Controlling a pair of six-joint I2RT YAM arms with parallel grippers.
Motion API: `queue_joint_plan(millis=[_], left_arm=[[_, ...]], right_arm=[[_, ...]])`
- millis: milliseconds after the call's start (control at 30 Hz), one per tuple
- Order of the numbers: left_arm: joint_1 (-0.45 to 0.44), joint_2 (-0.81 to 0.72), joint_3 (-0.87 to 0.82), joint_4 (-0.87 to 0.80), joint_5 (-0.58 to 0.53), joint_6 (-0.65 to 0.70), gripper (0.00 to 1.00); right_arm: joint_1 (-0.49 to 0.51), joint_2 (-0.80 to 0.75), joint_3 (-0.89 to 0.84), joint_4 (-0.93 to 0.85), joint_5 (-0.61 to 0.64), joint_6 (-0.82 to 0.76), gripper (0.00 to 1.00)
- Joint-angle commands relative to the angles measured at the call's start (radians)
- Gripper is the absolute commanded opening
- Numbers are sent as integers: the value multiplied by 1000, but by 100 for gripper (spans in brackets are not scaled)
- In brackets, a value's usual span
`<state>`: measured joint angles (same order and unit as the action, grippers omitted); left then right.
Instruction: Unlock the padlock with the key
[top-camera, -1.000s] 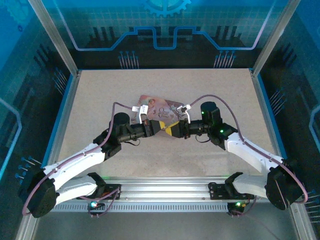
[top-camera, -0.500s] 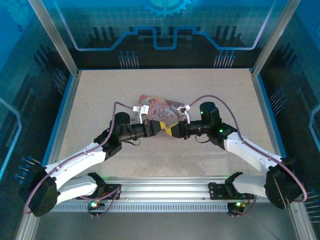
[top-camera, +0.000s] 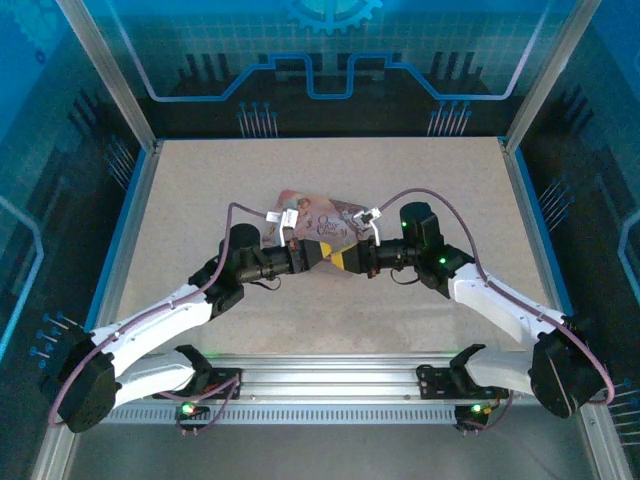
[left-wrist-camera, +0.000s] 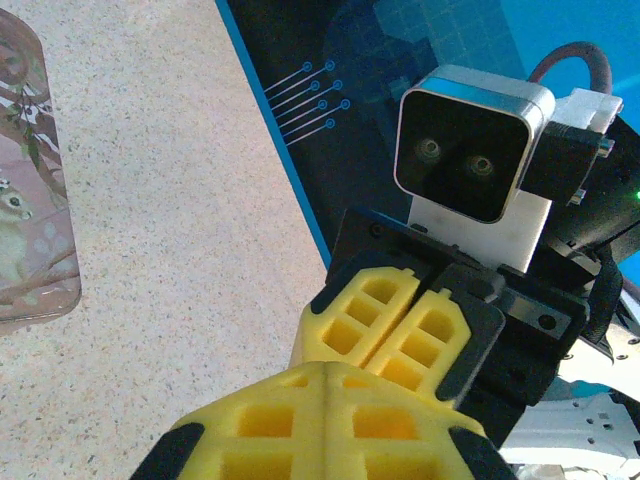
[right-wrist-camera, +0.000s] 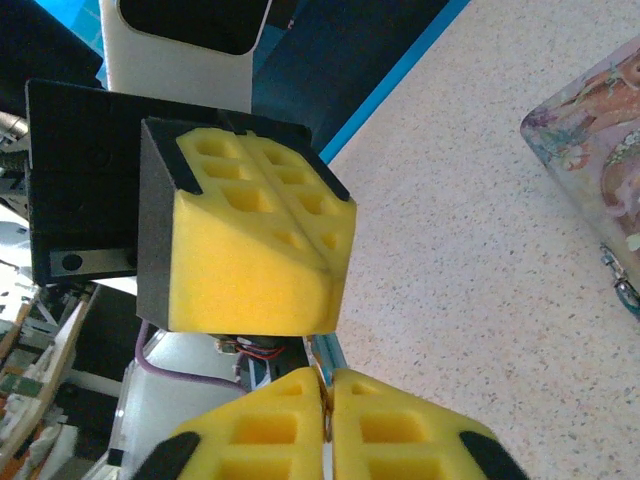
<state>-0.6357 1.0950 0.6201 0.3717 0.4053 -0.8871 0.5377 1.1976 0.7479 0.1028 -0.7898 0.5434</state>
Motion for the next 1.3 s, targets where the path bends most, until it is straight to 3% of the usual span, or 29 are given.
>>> queue_joint_plan(millis=[0,100,200,367,533,667,900,1267], left_arm=[[9,5,0,24,27,17,0],[19,1,2,21,30,14,1],[41,-13,11,-7,34,22,30],[94,-77,4,-119,8,63,61],[142,-138,-37,-263,-61,136,79],[151,-140,-75,-339,-140,193,82],[151,-68,-135,-319,-207,279,83],[149,34,-192,-133,-233,387,83]], right_arm=[[6,1,24,-21,-4,-11,2],[7,-3,28,-56,7,-28,0],[7,0,31,-113,39,-50,0],[6,31,-1,-98,82,-40,0],[6,99,-16,-21,132,10,1],[7,175,-12,61,174,67,1],[-20,308,20,133,247,141,1],[-63,400,46,43,298,140,1]])
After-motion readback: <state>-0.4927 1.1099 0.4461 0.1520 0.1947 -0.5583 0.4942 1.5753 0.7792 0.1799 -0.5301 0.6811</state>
